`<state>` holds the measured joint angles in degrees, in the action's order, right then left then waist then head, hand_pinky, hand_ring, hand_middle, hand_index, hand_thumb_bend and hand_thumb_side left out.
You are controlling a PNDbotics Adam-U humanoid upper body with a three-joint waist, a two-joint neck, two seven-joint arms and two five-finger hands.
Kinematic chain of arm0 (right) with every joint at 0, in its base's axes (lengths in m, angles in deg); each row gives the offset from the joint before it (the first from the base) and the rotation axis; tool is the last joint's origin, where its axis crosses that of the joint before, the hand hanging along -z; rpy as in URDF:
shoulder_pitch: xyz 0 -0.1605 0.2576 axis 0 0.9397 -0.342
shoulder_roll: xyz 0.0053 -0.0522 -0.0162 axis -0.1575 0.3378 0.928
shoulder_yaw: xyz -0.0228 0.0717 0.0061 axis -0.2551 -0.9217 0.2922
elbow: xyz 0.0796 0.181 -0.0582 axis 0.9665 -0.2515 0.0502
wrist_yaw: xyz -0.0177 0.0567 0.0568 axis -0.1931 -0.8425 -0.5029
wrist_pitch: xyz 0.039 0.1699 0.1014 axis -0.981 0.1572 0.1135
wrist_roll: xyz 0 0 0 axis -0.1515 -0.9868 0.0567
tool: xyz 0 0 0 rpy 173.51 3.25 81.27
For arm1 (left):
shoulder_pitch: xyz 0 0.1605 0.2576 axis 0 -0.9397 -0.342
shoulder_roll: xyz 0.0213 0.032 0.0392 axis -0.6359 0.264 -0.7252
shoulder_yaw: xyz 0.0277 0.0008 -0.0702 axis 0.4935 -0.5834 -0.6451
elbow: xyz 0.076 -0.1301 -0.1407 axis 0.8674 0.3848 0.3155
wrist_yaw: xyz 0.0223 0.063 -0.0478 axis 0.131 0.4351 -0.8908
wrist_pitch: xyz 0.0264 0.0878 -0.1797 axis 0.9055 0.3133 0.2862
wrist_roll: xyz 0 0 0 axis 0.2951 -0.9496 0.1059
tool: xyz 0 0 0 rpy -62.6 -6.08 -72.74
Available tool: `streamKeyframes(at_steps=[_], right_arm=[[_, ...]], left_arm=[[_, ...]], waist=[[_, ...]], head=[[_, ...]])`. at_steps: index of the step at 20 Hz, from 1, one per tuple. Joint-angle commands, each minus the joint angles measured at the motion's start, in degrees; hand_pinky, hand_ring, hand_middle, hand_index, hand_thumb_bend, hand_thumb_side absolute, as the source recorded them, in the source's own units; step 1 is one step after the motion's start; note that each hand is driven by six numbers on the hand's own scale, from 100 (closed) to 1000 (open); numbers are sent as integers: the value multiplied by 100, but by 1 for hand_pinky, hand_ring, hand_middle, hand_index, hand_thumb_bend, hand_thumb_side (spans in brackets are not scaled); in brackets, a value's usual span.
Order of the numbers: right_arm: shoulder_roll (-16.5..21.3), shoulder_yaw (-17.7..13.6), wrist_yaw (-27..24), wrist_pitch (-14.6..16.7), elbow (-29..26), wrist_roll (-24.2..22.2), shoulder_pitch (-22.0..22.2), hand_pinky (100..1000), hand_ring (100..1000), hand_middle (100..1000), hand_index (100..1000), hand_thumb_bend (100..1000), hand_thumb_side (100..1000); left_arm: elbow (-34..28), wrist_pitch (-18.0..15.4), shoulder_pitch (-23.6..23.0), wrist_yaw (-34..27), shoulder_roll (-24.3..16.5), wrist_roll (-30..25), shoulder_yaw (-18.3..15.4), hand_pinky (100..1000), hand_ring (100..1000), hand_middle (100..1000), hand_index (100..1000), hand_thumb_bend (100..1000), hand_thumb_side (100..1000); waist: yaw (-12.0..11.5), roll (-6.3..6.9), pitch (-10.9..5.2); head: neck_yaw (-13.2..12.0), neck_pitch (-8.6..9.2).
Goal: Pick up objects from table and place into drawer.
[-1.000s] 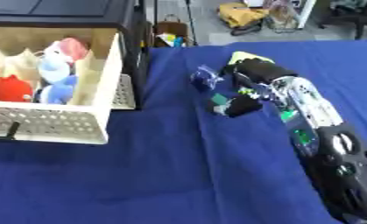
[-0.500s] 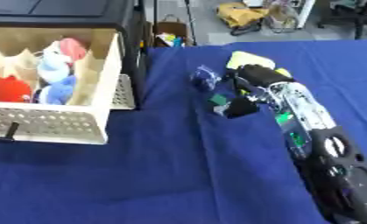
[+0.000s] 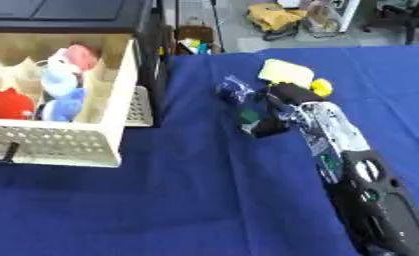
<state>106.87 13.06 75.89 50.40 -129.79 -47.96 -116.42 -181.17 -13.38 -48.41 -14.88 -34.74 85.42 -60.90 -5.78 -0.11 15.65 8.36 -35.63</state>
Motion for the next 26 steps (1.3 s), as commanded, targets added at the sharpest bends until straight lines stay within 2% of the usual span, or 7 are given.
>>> streamKeyframes(at_steps=[1, 8, 26], right_arm=[[58, -82, 61, -53, 61, 54, -140, 714, 856, 450, 834, 447, 634], [36, -93, 8, -80, 243, 85, -180, 710, 851, 439, 817, 406, 626], [18, -78, -145, -161, 310, 340, -194, 682, 826, 393, 758, 285, 618]], left_arm=[[-75, -4, 44, 37, -38, -24, 26, 653, 644, 802, 862, 310, 1000], [-75, -6, 51, 48, -16, -38, 35, 653, 645, 803, 862, 310, 1000], [-75, 9, 81, 67, 23, -79, 57, 654, 647, 804, 863, 307, 1000]], waist=[[-5, 13, -70], [-11, 22, -44], [-39, 18, 16]], head=[[28, 69], [40, 75], [32, 114]])
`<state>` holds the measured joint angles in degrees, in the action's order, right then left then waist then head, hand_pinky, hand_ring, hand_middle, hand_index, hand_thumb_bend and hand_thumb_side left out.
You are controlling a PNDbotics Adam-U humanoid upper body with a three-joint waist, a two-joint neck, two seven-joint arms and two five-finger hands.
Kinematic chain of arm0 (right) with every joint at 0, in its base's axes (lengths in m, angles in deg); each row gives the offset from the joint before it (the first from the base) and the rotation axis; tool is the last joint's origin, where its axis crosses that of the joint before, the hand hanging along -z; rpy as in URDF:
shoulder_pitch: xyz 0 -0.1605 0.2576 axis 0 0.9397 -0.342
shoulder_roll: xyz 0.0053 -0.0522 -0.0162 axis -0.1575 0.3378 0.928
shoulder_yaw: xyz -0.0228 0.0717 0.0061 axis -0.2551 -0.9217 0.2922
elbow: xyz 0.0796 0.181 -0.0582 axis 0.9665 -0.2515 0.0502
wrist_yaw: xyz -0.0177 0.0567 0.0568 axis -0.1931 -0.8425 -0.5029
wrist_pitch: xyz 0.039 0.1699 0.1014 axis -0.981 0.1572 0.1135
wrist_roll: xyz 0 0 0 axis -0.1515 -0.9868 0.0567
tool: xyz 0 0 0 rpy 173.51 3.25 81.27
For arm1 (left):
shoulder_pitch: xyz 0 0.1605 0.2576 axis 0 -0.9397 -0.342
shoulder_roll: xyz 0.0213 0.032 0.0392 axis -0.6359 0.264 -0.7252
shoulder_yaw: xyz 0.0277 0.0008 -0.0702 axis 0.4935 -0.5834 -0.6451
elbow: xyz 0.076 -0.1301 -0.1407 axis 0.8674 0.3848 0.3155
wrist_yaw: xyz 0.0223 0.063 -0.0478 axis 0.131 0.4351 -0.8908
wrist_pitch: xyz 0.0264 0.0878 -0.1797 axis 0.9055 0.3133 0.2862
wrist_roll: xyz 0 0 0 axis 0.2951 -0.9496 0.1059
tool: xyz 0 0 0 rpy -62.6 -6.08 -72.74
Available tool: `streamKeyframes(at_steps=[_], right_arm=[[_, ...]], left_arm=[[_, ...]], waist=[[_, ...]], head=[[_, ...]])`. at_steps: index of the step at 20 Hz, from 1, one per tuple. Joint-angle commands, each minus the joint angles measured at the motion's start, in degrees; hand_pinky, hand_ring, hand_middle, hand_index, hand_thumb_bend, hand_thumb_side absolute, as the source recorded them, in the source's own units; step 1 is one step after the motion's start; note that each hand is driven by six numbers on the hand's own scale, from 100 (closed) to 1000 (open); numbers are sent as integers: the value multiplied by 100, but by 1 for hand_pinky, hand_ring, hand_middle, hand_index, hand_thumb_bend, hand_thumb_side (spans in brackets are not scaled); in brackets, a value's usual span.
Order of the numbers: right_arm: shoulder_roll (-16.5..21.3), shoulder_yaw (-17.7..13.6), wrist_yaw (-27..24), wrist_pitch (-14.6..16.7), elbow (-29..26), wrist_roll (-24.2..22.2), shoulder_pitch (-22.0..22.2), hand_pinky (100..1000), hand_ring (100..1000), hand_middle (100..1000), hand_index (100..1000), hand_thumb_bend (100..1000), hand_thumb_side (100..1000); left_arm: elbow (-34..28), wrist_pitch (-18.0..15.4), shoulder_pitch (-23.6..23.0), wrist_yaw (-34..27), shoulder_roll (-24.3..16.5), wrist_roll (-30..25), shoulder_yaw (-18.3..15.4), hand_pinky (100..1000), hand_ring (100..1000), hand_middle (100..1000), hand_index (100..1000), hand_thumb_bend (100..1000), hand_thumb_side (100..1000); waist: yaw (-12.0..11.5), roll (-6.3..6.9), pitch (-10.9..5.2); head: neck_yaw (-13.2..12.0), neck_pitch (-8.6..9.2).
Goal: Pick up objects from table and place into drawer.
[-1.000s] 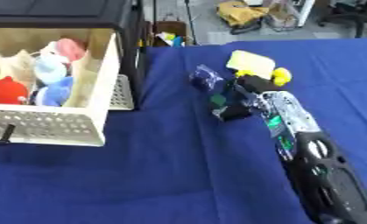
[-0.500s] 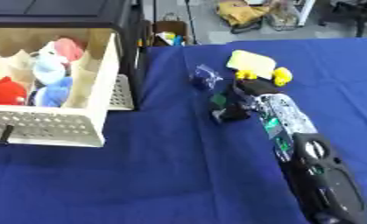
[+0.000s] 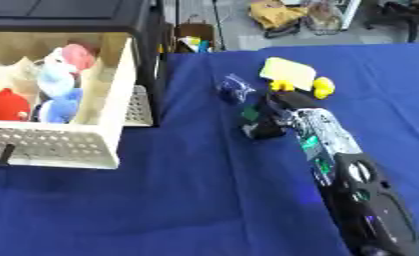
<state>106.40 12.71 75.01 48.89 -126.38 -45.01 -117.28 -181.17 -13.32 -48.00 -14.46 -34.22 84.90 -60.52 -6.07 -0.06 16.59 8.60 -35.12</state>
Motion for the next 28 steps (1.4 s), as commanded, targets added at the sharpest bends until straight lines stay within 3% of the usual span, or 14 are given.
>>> streamKeyframes(at_steps=[1, 14, 28], right_arm=[[65, -41, -58, -10, -26, 51, -108, 678, 823, 388, 748, 282, 606], [58, -47, -124, -47, -39, 180, -109, 631, 791, 337, 680, 253, 532], [120, -66, -266, -136, -319, 488, -112, 582, 762, 281, 629, 196, 533]], left_arm=[[-75, 3, 39, 25, -28, -28, 20, 654, 647, 804, 863, 306, 1000], [-75, 15, 37, 23, -25, -39, 24, 653, 648, 805, 863, 305, 1000], [-75, 19, 30, 14, -38, -37, 18, 654, 649, 806, 863, 304, 1000]], waist=[[-10, 13, -77], [-14, 11, -79], [-3, 6, -96]], head=[[10, 65], [16, 109], [10, 133]])
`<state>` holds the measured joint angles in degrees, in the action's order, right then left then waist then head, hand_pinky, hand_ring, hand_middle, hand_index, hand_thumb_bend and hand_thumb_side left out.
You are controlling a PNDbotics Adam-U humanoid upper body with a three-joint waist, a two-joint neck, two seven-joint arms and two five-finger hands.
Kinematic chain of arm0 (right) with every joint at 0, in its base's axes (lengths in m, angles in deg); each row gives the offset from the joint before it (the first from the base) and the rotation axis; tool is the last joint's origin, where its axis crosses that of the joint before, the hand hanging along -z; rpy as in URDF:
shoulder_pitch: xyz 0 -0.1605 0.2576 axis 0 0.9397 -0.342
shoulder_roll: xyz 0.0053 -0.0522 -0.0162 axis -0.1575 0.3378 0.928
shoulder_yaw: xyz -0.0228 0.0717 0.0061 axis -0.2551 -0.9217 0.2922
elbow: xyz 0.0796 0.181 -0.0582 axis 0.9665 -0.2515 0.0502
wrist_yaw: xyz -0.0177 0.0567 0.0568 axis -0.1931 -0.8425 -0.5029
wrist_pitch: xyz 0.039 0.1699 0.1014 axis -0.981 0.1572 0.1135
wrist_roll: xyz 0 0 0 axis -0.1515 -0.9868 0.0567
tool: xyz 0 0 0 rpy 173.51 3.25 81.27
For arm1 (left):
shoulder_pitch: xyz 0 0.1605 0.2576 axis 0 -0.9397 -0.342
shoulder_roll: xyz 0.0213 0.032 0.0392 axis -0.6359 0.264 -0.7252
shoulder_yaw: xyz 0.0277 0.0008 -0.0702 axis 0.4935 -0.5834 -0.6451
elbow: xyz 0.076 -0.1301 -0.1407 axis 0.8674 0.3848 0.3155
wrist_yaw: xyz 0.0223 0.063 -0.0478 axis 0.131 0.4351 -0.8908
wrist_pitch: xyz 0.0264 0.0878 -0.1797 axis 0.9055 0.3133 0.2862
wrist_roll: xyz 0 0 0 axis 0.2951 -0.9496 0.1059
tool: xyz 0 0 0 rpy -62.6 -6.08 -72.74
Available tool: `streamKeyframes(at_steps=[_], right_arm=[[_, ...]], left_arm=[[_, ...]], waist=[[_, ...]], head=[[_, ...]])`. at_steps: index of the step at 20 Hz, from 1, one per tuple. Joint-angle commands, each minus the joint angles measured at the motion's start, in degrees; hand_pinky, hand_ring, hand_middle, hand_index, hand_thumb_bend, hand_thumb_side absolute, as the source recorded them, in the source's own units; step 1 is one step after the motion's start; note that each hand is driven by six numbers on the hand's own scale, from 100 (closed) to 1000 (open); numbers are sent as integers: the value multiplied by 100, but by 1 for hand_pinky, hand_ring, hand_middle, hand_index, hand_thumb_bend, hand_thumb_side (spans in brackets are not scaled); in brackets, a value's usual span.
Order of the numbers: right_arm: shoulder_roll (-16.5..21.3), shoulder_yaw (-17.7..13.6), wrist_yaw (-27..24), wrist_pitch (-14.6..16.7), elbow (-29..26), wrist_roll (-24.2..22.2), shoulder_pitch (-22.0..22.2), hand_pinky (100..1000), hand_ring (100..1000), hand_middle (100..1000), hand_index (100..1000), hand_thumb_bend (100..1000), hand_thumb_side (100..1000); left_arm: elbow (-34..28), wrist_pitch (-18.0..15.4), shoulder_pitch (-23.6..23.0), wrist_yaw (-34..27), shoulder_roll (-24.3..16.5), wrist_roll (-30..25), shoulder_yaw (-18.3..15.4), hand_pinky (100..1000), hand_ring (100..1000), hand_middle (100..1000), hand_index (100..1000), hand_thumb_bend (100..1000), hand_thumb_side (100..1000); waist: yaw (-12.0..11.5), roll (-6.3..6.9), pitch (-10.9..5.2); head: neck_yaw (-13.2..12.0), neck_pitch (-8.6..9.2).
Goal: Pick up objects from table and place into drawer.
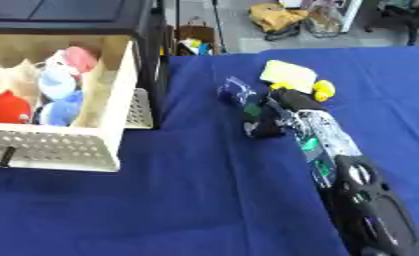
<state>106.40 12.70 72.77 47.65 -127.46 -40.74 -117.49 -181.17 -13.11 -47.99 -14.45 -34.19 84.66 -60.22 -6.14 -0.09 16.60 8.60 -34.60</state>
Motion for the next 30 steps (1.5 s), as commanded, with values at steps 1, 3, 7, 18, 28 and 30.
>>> streamKeyframes(at_steps=[1, 3, 7, 18, 28, 30], right_arm=[[131, -67, -50, -15, -256, 79, -92, 580, 761, 278, 625, 188, 533], [160, -66, -78, -9, -382, 111, -94, 575, 759, 271, 620, 182, 534], [190, -64, -117, -24, -534, 96, -79, 575, 759, 271, 620, 182, 534], [696, 111, -886, 261, -1838, 204, -400, 547, 753, 243, 603, 146, 549], [745, 596, -1744, 183, -2696, -285, -1538, 546, 750, 251, 602, 158, 545], [642, 636, -1920, 137, -2673, -338, -1738, 545, 750, 250, 599, 158, 545]], left_arm=[[-75, -4, 29, 13, -41, -13, -12, 654, 649, 806, 863, 304, 1000], [-75, -6, 26, 13, -43, -15, -11, 654, 649, 806, 863, 304, 1000], [-75, -6, 25, 14, -44, -16, -11, 654, 649, 806, 863, 304, 1000], [-75, 1, 0, -11, -108, 0, -19, 654, 650, 806, 863, 303, 1000], [-75, 6, -51, -49, -135, -35, 15, 654, 651, 807, 863, 304, 1000], [-75, 5, -60, -56, -136, -45, 25, 654, 651, 807, 863, 304, 1000]], waist=[[6, 9, -97], [11, 9, -98], [14, 9, -100], [34, -35, -173], [-53, -56, -235], [-76, -58, -242]], head=[[10, 81], [9, 80], [8, 78], [-1, 46], [65, -23], [85, -35]])
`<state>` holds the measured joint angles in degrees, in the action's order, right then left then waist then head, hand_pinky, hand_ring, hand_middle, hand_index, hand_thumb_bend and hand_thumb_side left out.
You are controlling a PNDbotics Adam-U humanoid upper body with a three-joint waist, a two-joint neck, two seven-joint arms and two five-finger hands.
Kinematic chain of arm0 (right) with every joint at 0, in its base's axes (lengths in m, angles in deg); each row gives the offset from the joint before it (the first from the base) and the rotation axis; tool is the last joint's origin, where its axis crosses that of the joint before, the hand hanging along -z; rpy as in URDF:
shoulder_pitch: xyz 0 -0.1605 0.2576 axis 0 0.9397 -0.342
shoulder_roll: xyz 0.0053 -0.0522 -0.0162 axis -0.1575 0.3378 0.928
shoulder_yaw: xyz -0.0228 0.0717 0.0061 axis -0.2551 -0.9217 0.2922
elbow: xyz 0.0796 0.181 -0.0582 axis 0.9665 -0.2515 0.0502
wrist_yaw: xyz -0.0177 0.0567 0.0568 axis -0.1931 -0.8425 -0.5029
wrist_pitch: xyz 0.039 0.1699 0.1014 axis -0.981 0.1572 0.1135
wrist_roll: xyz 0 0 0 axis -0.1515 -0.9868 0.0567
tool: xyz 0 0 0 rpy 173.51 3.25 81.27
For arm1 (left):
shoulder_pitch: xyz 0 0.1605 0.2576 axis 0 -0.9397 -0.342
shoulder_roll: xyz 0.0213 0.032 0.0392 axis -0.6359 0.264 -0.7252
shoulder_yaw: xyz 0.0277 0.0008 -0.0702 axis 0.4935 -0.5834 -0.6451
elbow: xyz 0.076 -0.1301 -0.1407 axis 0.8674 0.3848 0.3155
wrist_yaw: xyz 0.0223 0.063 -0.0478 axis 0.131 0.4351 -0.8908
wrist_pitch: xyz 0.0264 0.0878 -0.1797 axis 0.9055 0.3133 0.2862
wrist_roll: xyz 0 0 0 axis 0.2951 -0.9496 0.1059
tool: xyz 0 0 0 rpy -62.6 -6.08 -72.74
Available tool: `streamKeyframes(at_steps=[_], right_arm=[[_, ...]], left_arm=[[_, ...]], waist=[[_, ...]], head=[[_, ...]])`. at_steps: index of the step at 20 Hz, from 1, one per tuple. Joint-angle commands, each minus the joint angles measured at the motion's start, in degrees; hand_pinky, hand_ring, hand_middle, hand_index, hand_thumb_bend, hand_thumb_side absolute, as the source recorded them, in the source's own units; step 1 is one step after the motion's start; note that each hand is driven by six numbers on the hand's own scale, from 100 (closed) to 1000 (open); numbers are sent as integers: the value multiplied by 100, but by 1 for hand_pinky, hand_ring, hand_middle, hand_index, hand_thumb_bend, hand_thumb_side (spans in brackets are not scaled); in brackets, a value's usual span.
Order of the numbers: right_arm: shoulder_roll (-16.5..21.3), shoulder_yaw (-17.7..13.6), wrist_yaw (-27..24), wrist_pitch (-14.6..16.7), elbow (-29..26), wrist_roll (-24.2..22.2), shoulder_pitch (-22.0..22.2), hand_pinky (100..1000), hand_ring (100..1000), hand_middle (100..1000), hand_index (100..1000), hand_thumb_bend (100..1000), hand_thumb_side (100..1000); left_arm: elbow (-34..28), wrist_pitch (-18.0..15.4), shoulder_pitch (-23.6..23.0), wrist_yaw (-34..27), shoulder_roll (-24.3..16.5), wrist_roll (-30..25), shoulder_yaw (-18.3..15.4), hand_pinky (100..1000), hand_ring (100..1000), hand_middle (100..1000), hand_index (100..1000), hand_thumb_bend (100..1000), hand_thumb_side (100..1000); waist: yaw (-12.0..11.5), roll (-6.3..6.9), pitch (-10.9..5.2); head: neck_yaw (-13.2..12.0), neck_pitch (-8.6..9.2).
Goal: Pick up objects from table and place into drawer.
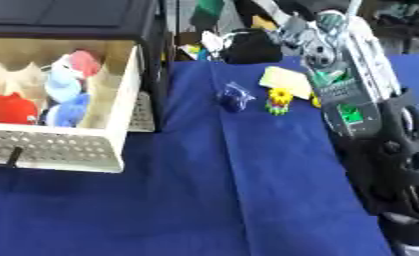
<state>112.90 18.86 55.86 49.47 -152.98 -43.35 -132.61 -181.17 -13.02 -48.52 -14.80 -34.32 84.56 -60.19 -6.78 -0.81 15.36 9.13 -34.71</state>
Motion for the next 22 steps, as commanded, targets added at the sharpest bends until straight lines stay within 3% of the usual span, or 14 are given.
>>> streamKeyframes(at_steps=[1, 10, 22], right_arm=[[-39, 30, -316, -68, -100, -91, -295, 545, 750, 250, 599, 158, 545], [-622, 290, -546, -11, 269, -310, -878, 543, 751, 247, 598, 150, 554], [-1033, 592, -581, 368, 628, -692, -840, 553, 760, 262, 621, 170, 586]], left_arm=[[-75, -4, -10, -24, -124, -40, 24, 654, 651, 807, 863, 304, 1000], [-75, 28, -8, -77, -129, -108, 77, 655, 652, 809, 863, 303, 1000], [-75, 61, 29, -127, -123, -146, 80, 655, 653, 811, 863, 301, 1000]], waist=[[-17, 12, -120], [-148, -21, -129], [-212, -44, -108]], head=[[37, -26], [148, -32], [183, -8]])
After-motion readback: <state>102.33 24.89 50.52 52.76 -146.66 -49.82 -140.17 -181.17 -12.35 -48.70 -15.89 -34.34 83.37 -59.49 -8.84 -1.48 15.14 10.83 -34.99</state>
